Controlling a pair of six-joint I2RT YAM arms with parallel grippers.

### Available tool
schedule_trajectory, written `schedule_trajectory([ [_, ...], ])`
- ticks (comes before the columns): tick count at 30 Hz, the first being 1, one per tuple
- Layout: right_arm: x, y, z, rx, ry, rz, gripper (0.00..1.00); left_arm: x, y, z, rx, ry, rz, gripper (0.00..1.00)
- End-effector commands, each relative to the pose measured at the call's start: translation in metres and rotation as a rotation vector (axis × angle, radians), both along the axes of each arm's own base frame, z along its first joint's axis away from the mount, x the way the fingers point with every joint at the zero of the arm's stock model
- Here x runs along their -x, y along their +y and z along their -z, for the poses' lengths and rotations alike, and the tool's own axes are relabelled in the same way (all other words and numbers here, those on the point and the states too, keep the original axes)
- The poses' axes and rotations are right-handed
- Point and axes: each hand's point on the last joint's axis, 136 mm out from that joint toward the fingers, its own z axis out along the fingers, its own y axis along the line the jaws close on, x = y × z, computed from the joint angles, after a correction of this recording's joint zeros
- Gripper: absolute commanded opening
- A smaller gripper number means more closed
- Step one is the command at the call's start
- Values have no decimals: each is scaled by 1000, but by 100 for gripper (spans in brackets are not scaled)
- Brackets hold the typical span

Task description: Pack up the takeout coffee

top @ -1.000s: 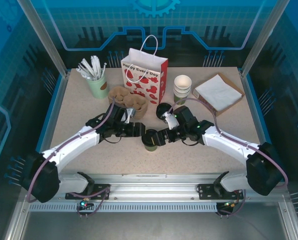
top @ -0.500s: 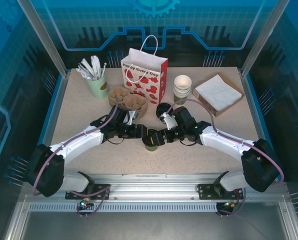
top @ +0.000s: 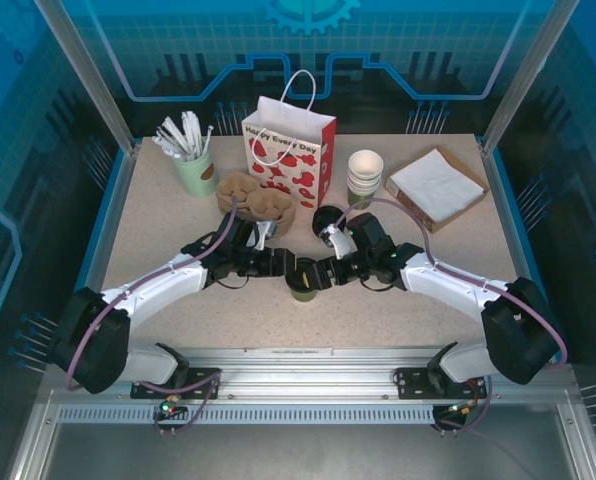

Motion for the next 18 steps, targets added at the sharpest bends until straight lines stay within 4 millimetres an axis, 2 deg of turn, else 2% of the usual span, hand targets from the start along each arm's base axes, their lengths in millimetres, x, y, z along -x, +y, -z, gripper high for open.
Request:
schedule_trajectory([
  [1, 3, -10, 4, 42, 28, 12, 72, 13, 13, 21, -62, 82, -24, 67],
  [6, -4, -4, -18, 7, 5, 12, 80, 7, 6, 3, -22, 50, -20, 73],
  [9, -4, -6, -21, 17, 1, 16, 84, 3, 4, -8, -6, 28, -21, 76],
  [10, -9, -4, -31, 10, -24, 21, 85, 2, 4, -11, 0, 21, -23, 76],
  [14, -14, -13, -43, 22, -53, 42, 87, -3, 1, -28, 21, -13, -22, 81],
  [18, -21, -31, -62, 59, -120, 89, 87, -8, 0, -50, 35, -77, -24, 86],
])
